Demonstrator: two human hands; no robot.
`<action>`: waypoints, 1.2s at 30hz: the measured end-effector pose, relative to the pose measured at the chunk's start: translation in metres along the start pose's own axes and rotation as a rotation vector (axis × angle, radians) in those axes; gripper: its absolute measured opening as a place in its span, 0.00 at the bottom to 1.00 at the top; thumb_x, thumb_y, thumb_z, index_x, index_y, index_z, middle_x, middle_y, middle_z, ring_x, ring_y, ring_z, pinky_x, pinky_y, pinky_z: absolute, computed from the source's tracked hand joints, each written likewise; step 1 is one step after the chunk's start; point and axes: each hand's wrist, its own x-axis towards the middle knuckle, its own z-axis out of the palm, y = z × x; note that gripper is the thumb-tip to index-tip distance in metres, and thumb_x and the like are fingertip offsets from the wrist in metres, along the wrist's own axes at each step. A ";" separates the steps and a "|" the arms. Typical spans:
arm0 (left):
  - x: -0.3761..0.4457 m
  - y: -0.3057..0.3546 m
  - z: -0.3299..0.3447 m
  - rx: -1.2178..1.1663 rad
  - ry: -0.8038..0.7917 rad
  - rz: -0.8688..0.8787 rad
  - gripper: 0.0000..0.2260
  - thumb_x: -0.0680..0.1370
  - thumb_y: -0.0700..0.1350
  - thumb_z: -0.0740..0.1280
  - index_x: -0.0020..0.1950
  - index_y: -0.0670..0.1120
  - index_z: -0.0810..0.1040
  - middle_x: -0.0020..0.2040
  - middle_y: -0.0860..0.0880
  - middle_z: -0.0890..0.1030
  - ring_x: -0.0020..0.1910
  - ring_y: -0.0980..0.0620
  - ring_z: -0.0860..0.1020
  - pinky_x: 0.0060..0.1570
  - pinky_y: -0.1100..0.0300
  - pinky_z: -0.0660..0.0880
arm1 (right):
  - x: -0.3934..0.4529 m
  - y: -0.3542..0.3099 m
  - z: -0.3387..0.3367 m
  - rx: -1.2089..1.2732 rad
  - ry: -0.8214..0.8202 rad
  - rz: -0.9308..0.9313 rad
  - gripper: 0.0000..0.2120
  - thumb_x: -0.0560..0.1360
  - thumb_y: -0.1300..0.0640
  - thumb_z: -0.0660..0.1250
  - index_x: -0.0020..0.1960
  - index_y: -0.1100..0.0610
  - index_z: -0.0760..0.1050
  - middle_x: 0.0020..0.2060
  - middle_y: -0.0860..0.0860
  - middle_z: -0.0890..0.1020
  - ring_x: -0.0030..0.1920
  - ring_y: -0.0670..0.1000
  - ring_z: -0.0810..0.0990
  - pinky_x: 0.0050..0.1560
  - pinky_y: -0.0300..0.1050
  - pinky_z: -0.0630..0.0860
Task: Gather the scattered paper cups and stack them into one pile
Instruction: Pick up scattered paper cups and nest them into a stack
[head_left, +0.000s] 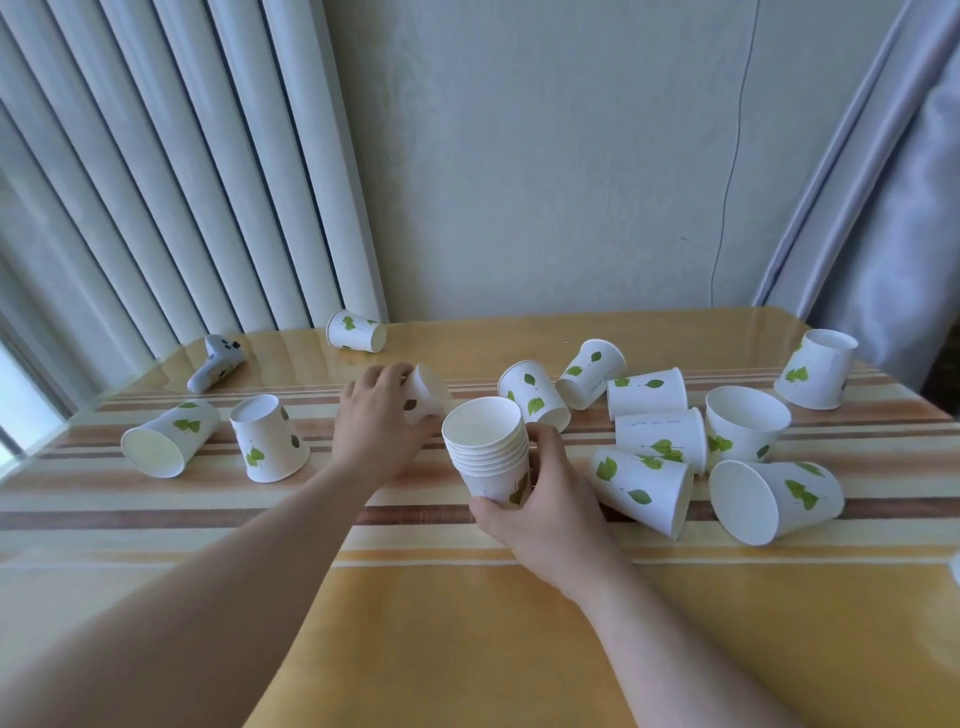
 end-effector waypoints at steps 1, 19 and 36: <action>-0.008 0.002 -0.004 -0.140 0.034 -0.078 0.30 0.74 0.56 0.77 0.73 0.51 0.73 0.67 0.49 0.79 0.66 0.41 0.76 0.65 0.46 0.75 | 0.000 0.000 0.000 0.004 0.000 0.003 0.28 0.68 0.46 0.77 0.62 0.40 0.66 0.45 0.43 0.82 0.43 0.47 0.80 0.46 0.55 0.83; -0.085 0.057 -0.055 -0.942 -0.141 0.027 0.31 0.71 0.49 0.80 0.73 0.59 0.75 0.62 0.53 0.85 0.59 0.53 0.86 0.60 0.51 0.84 | -0.003 -0.004 -0.003 0.051 -0.047 -0.012 0.31 0.70 0.44 0.78 0.65 0.34 0.65 0.58 0.39 0.81 0.54 0.42 0.81 0.53 0.52 0.83; -0.088 -0.033 -0.056 -0.492 0.328 -0.217 0.16 0.77 0.41 0.73 0.59 0.60 0.79 0.58 0.55 0.76 0.60 0.48 0.77 0.64 0.47 0.76 | -0.001 -0.002 -0.002 0.034 -0.033 -0.004 0.30 0.68 0.45 0.79 0.63 0.33 0.65 0.54 0.38 0.81 0.49 0.41 0.80 0.51 0.52 0.83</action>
